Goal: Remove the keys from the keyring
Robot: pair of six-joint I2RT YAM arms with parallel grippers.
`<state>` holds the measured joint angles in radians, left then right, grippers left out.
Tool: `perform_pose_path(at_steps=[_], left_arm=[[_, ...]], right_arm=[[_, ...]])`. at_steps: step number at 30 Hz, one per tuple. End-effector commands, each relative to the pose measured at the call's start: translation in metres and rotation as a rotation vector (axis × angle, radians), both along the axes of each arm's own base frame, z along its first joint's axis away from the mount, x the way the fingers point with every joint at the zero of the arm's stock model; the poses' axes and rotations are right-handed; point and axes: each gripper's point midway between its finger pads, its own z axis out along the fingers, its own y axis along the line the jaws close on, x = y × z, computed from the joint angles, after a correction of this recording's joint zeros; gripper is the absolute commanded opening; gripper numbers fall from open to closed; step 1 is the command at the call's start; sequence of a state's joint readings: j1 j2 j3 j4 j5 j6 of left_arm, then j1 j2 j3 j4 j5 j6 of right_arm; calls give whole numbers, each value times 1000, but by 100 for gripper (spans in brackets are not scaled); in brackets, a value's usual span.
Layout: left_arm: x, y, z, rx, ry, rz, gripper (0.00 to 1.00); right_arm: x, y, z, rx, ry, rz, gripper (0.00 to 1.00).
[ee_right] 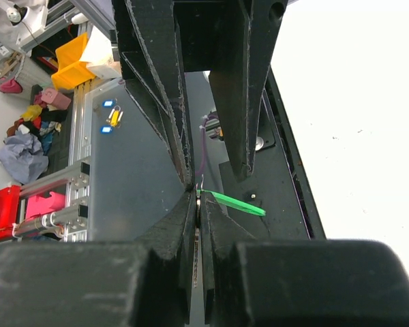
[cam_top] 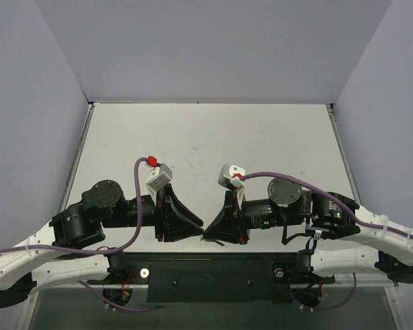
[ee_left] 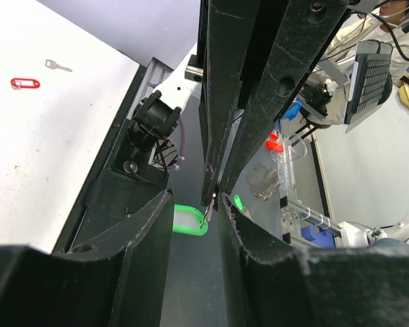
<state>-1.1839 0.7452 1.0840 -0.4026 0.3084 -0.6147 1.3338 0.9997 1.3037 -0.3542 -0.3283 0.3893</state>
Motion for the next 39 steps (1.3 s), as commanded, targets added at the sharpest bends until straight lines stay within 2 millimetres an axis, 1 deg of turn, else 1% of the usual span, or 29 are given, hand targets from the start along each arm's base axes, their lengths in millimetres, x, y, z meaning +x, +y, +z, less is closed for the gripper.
perform_pose_path(at_steps=[1, 4, 7, 11, 16, 20, 22, 23, 24, 27, 28, 30, 34, 39], left_arm=[[-4, -1, 10, -40, -35, -24, 41], [-4, 0, 10, -35, -37, -24, 40], [-6, 0, 11, -43, -32, -33, 34], [-7, -1, 7, -39, -23, -45, 31], [-10, 1, 12, -60, -24, -57, 28], [-12, 3, 18, -81, -22, -57, 22], [-13, 5, 21, -97, -20, -60, 15], [-13, 3, 18, -92, -13, -64, 7], [-14, 4, 22, -113, -11, -65, 0], [-11, 3, 24, -135, -1, -42, 0], [-5, 3, 24, -134, 1, -9, 0], [5, 4, 25, -148, 13, 57, 0], [20, 3, 29, -202, 40, 140, 0], [31, -1, 29, -234, 46, 190, 0]], right_arm=[[3, 0, 29, 90, -34, 7, 0], [6, 1, 30, 95, -43, 8, 0], [6, 2, 31, 94, -51, 8, 0], [7, 1, 34, 104, -60, 4, 0], [9, 2, 35, 114, -64, 0, 0], [9, 4, 34, 120, -68, 3, 0], [10, 5, 32, 117, -69, 2, 0], [10, 5, 31, 117, -70, 1, 0], [11, 6, 32, 123, -72, -4, 0], [17, 6, 29, 127, -78, -34, 0], [19, 6, 31, 138, -80, -47, 0], [27, 6, 29, 149, -79, -95, 0], [39, 8, 25, 184, -81, -169, 0], [49, 9, 18, 178, -86, -222, 0]])
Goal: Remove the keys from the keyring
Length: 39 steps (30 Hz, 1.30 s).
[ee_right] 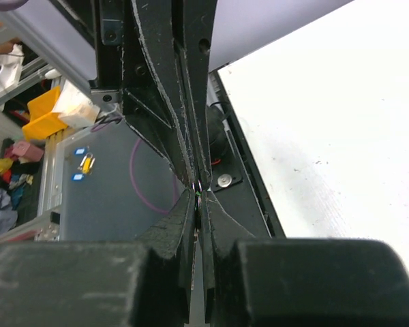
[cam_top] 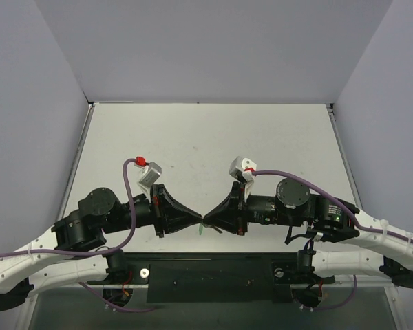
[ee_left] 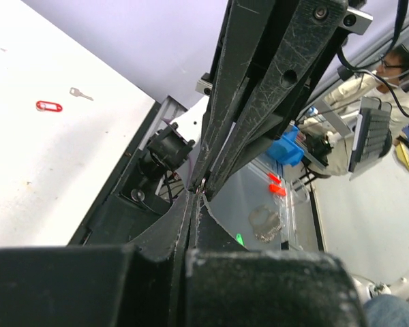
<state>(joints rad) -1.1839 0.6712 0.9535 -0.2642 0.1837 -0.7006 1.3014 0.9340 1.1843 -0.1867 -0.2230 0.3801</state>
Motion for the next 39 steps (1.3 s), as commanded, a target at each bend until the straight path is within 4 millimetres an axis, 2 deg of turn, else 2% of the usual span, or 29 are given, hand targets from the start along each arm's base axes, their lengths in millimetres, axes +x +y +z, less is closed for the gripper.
perform_pose_path(at_steps=[1, 11, 18, 20, 21, 26, 28, 30, 33, 35, 37, 38, 39], left_arm=[[15, -3, 35, -149, -12, 80, 0], [25, -7, 34, -154, -14, 125, 0], [33, -12, 36, -153, -27, 157, 0], [36, -13, 35, -149, -28, 169, 0], [37, -15, 32, -140, -26, 169, 0], [48, -11, 30, -117, -20, 236, 0], [50, -9, 26, -84, -23, 248, 7], [52, -6, 25, -66, -35, 262, 22], [55, 0, 25, -34, -61, 288, 55], [57, 7, 26, -6, -77, 307, 66], [57, 15, 35, 11, -104, 318, 71], [57, 17, 28, 53, -103, 322, 73], [59, 21, 34, 59, -119, 335, 75]], right_arm=[[23, 7, 14, 73, -31, -109, 0], [34, 10, 10, 73, -36, -165, 0], [49, 3, 8, 99, -40, -262, 0], [50, 2, 5, 97, -36, -272, 0], [51, 3, 11, 125, -37, -277, 0], [53, 1, 5, 114, -34, -291, 0], [54, 0, 4, 114, -35, -296, 0], [54, -1, 2, 111, -33, -296, 0], [55, -4, 2, 109, -36, -300, 0], [56, -8, 0, 104, -37, -306, 0], [58, -15, -7, 70, -43, -315, 0], [59, -19, -10, 55, -46, -322, 0], [60, -22, -11, 48, -47, -328, 0]])
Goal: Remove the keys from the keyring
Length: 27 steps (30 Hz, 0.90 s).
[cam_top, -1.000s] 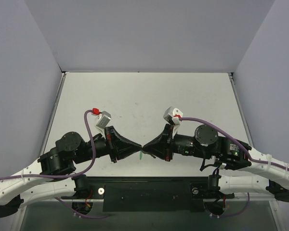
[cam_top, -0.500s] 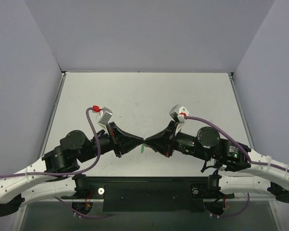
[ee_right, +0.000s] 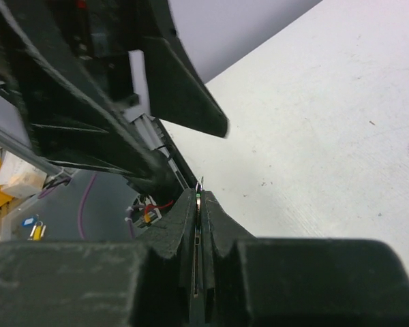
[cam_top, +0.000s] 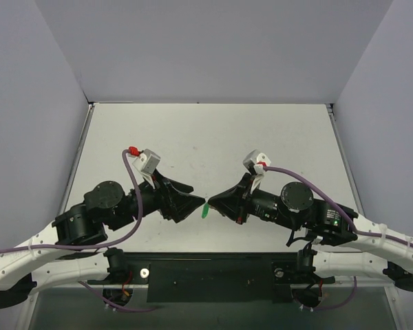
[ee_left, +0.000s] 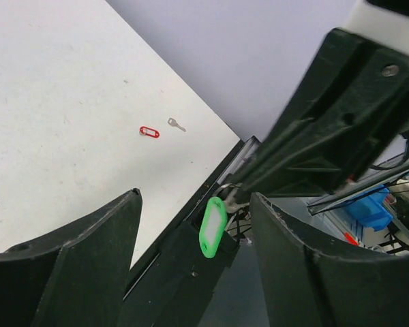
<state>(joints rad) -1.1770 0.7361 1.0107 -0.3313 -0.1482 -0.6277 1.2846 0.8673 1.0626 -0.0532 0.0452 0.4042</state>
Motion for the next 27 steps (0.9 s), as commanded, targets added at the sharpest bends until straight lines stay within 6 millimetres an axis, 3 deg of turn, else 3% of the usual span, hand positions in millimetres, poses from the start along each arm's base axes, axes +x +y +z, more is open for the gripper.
perform_pose_path(at_steps=[1, 2, 3, 4, 7, 15, 18, 19, 22, 26, 27], left_arm=[[-5, 16, 34, 26, -67, -4, 75], [-4, 19, 42, 37, -87, 1, 75], [-4, 19, 32, 90, -77, -4, 75], [-6, 21, 40, 93, -96, -15, 75], [-18, 15, 35, 168, -124, -112, 75], [-49, 10, 58, 179, -263, -337, 73], [-50, 7, 64, 171, -306, -367, 72], [-45, 8, 65, 175, -327, -355, 72], [-23, 6, 64, 211, -329, -292, 65], [17, 18, 71, 189, -341, -152, 64], [25, 20, 65, 194, -334, -124, 64]], right_arm=[[12, -14, -7, -33, -13, -51, 0], [13, -17, -8, -40, -14, -57, 0], [15, -22, -11, -56, -11, -72, 0], [16, -24, -8, -52, -10, -75, 0], [19, -32, -9, -88, -12, -84, 0], [-14, -18, 19, -84, -5, 230, 0], [-13, -11, 20, -91, 28, 307, 0], [-19, -9, 26, -80, 32, 361, 0], [-6, -5, 27, -91, 61, 382, 0], [0, 0, 36, -73, 86, 465, 0], [1, 1, 40, -68, 82, 478, 0]])
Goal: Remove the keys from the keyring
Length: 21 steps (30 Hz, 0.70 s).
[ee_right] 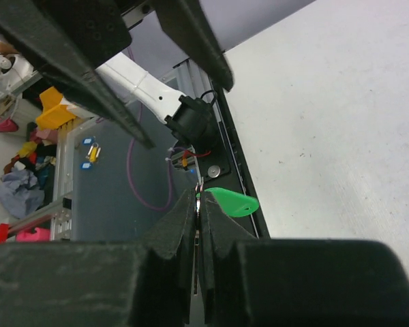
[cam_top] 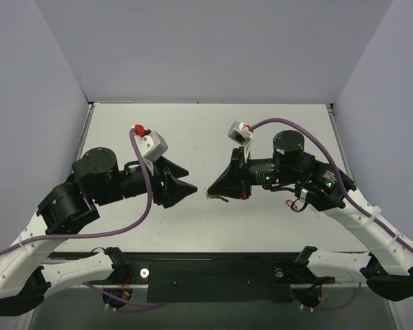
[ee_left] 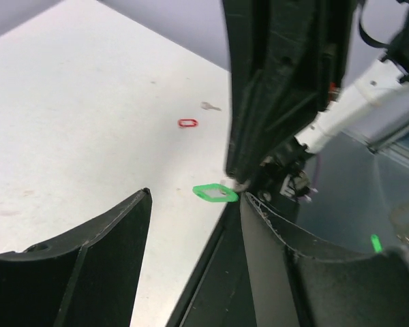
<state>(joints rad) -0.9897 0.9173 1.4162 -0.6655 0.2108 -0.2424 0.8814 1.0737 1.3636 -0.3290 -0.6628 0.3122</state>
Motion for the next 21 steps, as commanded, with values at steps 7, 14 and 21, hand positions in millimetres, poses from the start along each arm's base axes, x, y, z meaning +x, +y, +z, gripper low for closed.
perform_pose_path(at_steps=[7, 14, 21], left_arm=[[56, 23, 18, -111, -146, 148, 79], [66, 8, 4, -164, -28, -82, 69], [72, 16, -4, -219, 49, -235, 59]], right_arm=[[16, 15, 21, 53, 42, 220, 0], [47, 29, 10, 47, 89, 225, 0], [61, 33, -11, 36, 128, 198, 0]])
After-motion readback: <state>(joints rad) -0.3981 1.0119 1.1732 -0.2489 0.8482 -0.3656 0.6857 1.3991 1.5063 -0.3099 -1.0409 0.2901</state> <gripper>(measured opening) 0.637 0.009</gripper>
